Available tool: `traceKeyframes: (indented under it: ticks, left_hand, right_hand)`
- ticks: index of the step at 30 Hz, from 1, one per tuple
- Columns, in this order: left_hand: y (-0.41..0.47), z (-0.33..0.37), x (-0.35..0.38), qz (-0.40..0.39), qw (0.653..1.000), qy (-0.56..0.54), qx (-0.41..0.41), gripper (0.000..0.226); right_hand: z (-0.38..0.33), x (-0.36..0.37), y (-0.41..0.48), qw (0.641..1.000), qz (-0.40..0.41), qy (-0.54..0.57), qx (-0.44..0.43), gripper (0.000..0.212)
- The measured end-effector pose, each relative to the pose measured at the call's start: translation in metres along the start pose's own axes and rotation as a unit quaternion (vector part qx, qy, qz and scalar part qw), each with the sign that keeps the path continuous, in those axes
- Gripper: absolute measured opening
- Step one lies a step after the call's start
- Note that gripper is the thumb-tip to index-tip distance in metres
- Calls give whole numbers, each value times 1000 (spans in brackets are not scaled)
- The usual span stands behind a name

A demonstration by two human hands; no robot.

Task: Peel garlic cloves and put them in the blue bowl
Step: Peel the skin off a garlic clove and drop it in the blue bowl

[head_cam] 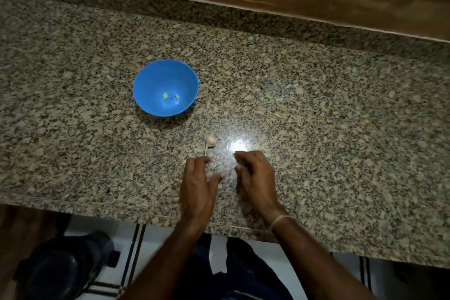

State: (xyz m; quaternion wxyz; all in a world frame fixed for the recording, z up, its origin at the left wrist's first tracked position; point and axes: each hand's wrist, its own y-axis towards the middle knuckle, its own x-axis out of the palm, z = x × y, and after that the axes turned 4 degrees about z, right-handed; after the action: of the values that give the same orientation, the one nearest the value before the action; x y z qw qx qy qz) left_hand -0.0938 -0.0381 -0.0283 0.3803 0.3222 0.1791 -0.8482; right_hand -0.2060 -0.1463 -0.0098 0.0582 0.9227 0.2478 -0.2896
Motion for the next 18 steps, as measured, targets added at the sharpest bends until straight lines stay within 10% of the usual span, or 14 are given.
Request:
traceKeyframes:
  ticks: [18]
  left_hand:
    - [2,7,12,89,994,63,-21,28]
  right_hand:
    - [18,0,24,977,-139,-86,-134,38]
